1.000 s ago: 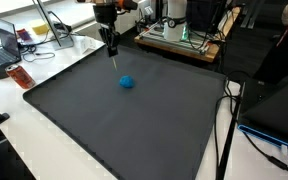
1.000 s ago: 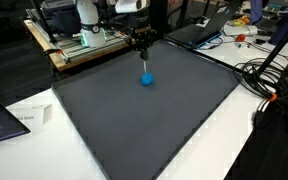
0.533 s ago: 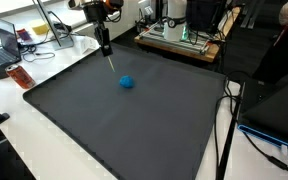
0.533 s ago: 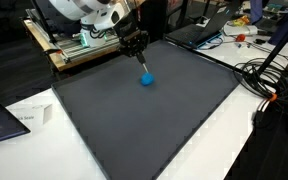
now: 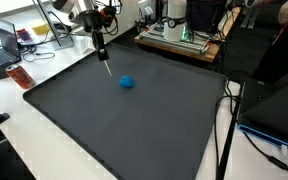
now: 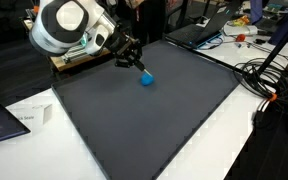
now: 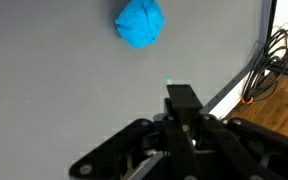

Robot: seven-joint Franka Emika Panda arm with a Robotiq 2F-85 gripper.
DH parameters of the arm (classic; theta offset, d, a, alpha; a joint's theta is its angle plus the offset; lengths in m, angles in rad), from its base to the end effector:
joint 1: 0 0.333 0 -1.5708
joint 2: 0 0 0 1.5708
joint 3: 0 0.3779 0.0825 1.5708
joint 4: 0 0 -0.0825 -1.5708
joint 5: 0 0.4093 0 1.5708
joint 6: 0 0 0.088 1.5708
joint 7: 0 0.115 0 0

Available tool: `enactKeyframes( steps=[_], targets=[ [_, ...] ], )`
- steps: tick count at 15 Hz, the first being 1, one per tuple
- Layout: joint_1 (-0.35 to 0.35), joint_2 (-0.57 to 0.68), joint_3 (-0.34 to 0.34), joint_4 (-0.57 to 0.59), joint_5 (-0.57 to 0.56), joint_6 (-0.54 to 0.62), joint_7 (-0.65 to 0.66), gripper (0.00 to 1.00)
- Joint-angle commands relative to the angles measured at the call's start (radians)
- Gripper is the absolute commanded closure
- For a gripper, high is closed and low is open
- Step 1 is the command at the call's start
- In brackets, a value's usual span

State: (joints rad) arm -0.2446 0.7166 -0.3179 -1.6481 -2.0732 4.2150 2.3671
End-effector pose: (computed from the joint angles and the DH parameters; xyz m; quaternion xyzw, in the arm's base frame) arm 0.5785 -0.1728 0.2872 -0.9260 0.1812 -0.1207 0.3085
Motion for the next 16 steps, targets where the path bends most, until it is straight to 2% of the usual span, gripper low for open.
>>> enactKeyframes(
  steps=[1,4,8,16],
  targets=[
    [-0.113,0.065,0.112,0.000,0.052,0.027,-0.087,0.97],
    [-0.173,0.122,0.176,0.007,0.058,0.028,-0.125,0.97],
    [-0.221,0.180,0.215,0.012,0.116,0.020,-0.181,0.97],
    [-0.264,0.238,0.256,0.015,0.180,0.013,-0.260,0.97]
  ],
)
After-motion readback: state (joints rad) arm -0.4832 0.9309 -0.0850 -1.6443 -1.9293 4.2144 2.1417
